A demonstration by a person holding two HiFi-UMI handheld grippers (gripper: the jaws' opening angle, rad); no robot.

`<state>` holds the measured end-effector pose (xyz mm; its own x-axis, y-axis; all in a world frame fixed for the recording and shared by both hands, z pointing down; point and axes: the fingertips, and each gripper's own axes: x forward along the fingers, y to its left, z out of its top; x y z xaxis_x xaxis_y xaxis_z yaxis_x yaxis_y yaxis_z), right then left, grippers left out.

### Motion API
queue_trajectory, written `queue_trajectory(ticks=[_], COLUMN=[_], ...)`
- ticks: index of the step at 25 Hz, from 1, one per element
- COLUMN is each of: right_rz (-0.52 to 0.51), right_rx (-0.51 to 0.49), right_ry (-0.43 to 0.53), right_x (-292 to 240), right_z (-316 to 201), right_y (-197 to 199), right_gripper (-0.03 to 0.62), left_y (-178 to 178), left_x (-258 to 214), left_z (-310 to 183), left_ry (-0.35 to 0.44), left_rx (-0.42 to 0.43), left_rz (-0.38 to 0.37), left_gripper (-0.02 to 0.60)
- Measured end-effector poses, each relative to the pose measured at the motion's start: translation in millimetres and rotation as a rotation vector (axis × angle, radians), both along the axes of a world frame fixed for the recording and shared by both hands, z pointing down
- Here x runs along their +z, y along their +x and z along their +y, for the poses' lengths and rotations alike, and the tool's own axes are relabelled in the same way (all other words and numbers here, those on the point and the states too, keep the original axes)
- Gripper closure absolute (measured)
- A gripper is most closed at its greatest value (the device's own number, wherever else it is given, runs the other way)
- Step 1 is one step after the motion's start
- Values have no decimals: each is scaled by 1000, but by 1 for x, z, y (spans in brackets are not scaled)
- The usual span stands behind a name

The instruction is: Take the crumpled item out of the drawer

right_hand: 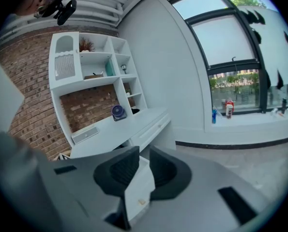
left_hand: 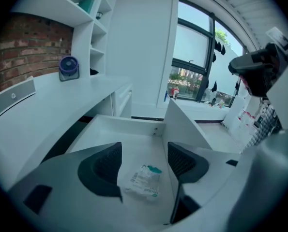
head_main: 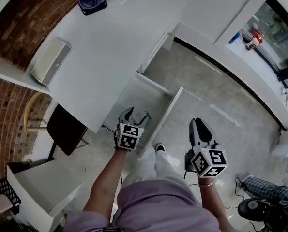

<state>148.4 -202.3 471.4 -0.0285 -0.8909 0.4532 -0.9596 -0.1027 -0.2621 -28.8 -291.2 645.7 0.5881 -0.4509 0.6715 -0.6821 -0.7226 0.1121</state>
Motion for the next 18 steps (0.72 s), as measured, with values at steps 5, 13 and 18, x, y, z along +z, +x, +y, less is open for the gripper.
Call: queue_trajectory(ticks=[5,13,18], right_rz=[-3,-13,-21], right_rx=[41,89,103], right_ry=[-30,-67,-94], right_x=[10,25,36], right_z=[-2,-2,-1], right_y=[8,16,16], right_gripper=[536,536,536], left_y=[10,19,19], left_x=[34,77,101], left_z=[4,7,10], left_ry=[-47,-129,-178], left_rx=[69,124,156], left_rz=[-66,-130,-176], left_gripper=[287,284,282])
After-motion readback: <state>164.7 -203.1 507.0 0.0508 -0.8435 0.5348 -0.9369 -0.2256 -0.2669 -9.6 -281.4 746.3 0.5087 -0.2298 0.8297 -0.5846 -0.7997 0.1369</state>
